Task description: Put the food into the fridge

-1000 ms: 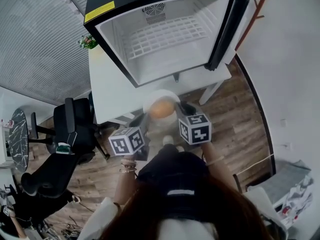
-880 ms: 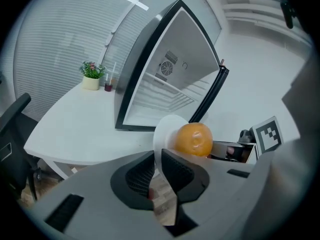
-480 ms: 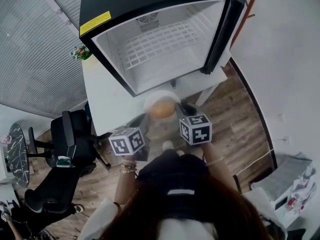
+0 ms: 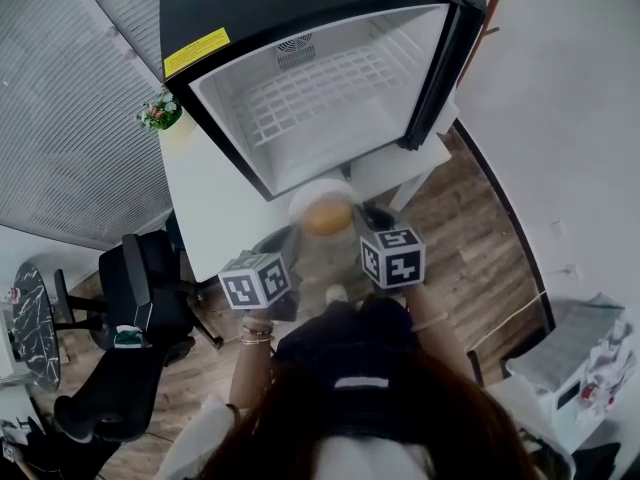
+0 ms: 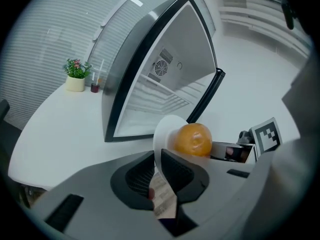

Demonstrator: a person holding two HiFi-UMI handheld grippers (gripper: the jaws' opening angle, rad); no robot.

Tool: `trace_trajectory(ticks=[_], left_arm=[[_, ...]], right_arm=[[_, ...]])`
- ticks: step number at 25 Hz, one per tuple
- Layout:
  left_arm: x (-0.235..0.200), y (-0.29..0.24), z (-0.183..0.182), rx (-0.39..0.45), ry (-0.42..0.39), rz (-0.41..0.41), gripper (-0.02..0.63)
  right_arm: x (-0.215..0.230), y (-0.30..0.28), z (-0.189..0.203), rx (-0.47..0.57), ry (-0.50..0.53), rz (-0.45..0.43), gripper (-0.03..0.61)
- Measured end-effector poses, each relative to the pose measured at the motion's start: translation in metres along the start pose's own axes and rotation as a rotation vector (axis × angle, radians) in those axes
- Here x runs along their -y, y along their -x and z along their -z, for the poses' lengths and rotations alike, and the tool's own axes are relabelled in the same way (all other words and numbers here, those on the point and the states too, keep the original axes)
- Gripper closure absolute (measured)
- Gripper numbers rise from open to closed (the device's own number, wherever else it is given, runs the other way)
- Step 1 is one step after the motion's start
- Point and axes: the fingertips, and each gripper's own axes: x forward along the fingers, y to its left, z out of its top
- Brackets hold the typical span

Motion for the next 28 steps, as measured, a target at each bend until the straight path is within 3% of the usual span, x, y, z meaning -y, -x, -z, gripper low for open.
trace_trajectory(ticks=[9, 28], left_arm=[[0.011, -0.007, -0.006, 0.002, -0.011, 0.012, 0.575], [0.039, -0.033, -0.033, 0.089, 0.042, -0.116, 0.578]], right_arm=[[0.012, 0.004, -0.007, 0.011, -0.007, 0.013, 0.518], [0.052, -0.011, -0.042, -0.019, 0.050, -0.125, 0.517]])
